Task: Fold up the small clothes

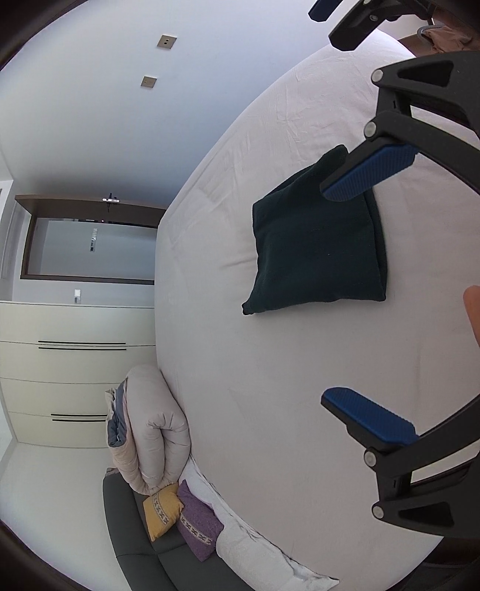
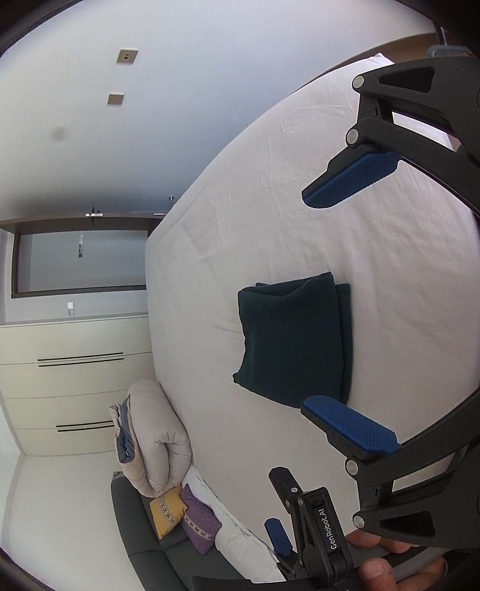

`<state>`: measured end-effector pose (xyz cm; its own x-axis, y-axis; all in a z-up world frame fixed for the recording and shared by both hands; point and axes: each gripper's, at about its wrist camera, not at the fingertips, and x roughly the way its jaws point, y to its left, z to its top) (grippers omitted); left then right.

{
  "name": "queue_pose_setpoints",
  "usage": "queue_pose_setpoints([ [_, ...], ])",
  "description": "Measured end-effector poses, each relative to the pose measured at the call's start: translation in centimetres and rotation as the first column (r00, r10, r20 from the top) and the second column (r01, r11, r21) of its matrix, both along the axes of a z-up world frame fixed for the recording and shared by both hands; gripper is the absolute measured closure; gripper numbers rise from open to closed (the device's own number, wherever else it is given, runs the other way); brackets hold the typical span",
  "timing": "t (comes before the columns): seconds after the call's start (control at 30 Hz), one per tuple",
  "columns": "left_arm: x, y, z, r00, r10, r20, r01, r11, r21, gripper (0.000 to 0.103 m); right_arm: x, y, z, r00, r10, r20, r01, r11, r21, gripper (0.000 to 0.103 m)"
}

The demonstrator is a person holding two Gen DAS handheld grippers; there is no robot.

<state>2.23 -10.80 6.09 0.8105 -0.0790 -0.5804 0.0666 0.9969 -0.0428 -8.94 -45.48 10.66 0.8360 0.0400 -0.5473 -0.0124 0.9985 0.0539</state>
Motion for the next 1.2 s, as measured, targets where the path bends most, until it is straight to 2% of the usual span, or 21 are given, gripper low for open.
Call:
queue_pose_setpoints([
  [0.27,0.1,0.8,-0.9,0.999,0.011,-0.036,-0.012,1.0,-0.02,0.0,3.8,2.3,-0.4,1.0,-0.006,-0.026,0.006,1.0,0.015,0.0],
  [0.7,0.2,2.1,-1.5,0.997,0.029,-0.067,-0.032,0.999,-0.043,0.0,5.0,3.4,0.0,0.999,0.01,-0.048,-0.01,1.0,0.002,0.0],
  [1.2,0.3,2.5,-2.2,0.996,0.023,-0.092,-0.029,0.998,-0.057,0.0,5.4,4.1,-0.9,0.998,0.011,-0.063,-0.01,1.0,0.015,0.0],
])
